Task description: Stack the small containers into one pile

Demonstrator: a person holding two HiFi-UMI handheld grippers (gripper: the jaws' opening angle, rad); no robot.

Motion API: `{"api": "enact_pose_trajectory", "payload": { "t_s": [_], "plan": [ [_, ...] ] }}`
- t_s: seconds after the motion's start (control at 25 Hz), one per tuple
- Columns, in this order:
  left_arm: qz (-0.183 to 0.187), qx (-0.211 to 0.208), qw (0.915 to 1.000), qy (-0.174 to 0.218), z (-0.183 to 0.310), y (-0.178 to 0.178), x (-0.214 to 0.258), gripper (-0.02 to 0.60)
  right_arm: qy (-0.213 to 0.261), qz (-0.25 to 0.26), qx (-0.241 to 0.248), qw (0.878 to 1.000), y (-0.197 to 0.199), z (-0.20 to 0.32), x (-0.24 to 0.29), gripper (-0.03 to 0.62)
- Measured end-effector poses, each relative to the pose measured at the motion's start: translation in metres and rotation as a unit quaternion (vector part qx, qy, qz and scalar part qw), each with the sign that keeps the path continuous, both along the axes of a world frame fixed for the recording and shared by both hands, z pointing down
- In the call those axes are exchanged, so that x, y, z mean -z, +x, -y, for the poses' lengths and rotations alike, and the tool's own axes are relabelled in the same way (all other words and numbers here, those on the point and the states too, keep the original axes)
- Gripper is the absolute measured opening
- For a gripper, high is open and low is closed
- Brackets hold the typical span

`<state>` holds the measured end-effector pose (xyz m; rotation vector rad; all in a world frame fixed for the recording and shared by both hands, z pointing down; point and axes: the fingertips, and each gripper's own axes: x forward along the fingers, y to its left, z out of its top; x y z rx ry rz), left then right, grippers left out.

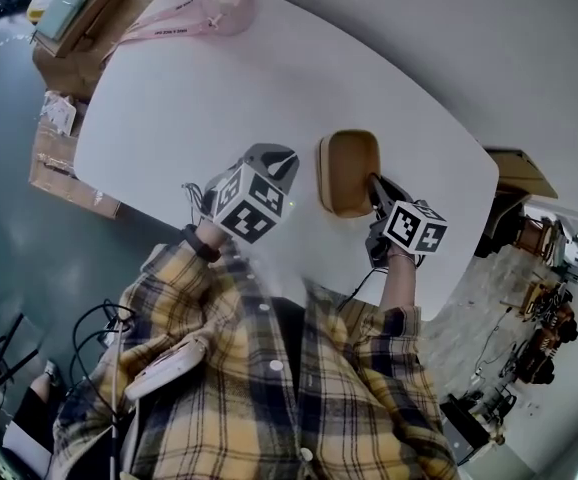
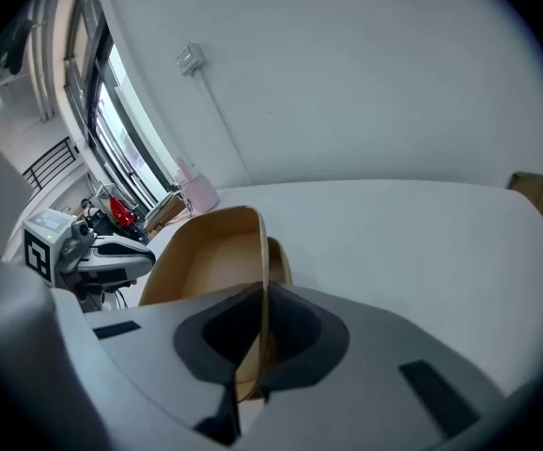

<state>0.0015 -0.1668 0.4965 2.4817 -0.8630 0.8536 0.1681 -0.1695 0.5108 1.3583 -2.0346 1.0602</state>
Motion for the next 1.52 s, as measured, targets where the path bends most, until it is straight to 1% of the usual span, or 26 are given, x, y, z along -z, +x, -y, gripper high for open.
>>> {"api": "enact_pose_trajectory", "payload": {
  "t_s": [0.16, 0.4, 0.48, 0.6, 0.72, 0.84, 1.0, 1.16, 1.24, 1.32, 1.36, 1.52],
  "plan": [
    [-0.002, -0.001, 1.0000, -0.002, -0.002, -0.001, 0.000, 0.029, 0.000, -0.021, -0.007, 1.000, 0.006, -0.003, -0.005, 0.020],
    [0.004, -0.009, 0.9999, -0.003, -0.006, -0.002, -0.001, 0.029, 0.007, -0.059, 0.010, 0.998, 0.007, -0.005, -0.009, 0.020],
    [0.005, -0.012, 0.9999, -0.003, -0.007, -0.002, -0.001, 0.029, 0.016, -0.082, 0.017, 0.996, 0.005, -0.005, -0.009, 0.020],
    [0.006, -0.016, 0.9998, -0.004, -0.008, 0.000, -0.003, 0.029, 0.036, -0.125, 0.030, 0.991, 0.004, -0.005, -0.009, 0.020],
    [0.007, -0.020, 0.9998, -0.005, -0.007, 0.002, -0.003, 0.029, 0.049, -0.162, 0.033, 0.985, 0.005, -0.007, -0.010, 0.020],
    [0.007, -0.023, 0.9997, -0.006, -0.007, 0.002, -0.003, 0.029, 0.047, -0.199, 0.043, 0.978, 0.006, -0.011, -0.014, 0.020],
    [0.007, -0.025, 0.9996, -0.007, -0.007, 0.003, -0.004, 0.029, 0.044, -0.231, 0.055, 0.970, 0.006, -0.011, -0.017, 0.020],
    [0.008, -0.027, 0.9996, -0.009, -0.008, 0.004, -0.005, 0.029, 0.054, -0.278, 0.069, 0.957, 0.006, -0.009, -0.019, 0.021],
    [0.008, -0.027, 0.9995, -0.009, -0.008, 0.003, -0.006, 0.029, 0.058, -0.294, 0.073, 0.951, 0.006, -0.008, -0.021, 0.021],
    [0.009, -0.028, 0.9995, -0.010, -0.008, 0.002, -0.007, 0.029, 0.051, -0.308, 0.081, 0.947, 0.005, -0.009, -0.026, 0.045],
    [0.010, -0.028, 0.9995, -0.010, -0.008, 0.001, -0.007, 0.029, 0.046, -0.311, 0.085, 0.946, 0.004, -0.010, -0.030, 0.055],
    [0.012, -0.030, 0.9994, -0.010, -0.011, 0.002, -0.007, 0.029, 0.033, -0.319, 0.093, 0.943, 0.006, -0.014, -0.042, 0.063]
  ]
}}
